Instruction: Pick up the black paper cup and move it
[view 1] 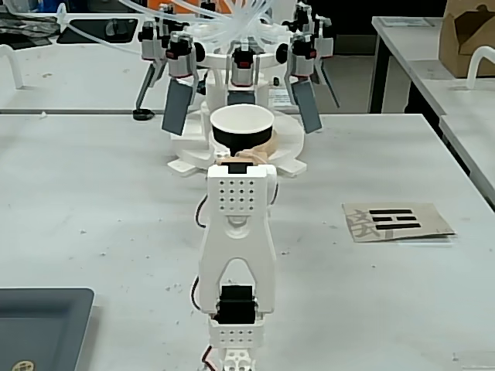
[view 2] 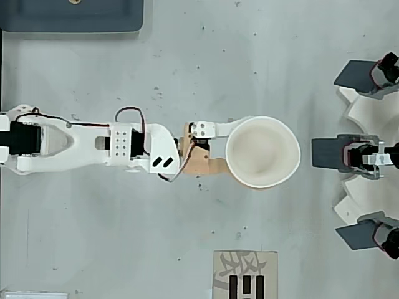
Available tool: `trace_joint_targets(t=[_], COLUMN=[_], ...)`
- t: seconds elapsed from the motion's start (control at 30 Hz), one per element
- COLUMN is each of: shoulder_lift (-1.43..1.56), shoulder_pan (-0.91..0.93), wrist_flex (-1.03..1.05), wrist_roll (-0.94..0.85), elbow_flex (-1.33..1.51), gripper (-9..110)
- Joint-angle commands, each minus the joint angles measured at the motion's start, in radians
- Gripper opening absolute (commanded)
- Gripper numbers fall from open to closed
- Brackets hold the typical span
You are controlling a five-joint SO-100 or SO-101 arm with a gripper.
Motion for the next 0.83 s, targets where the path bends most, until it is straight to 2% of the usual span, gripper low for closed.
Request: trace_joint_targets(t=[0.0, 0.8], shoulder_lift=[0.011, -0.017], shoulder_pan=[0.011, 0.011], wrist_flex=[0.005, 0.037], wrist_roll=[0.006, -0.006], elbow_flex=[-0.067, -0.124], gripper=[10, 10])
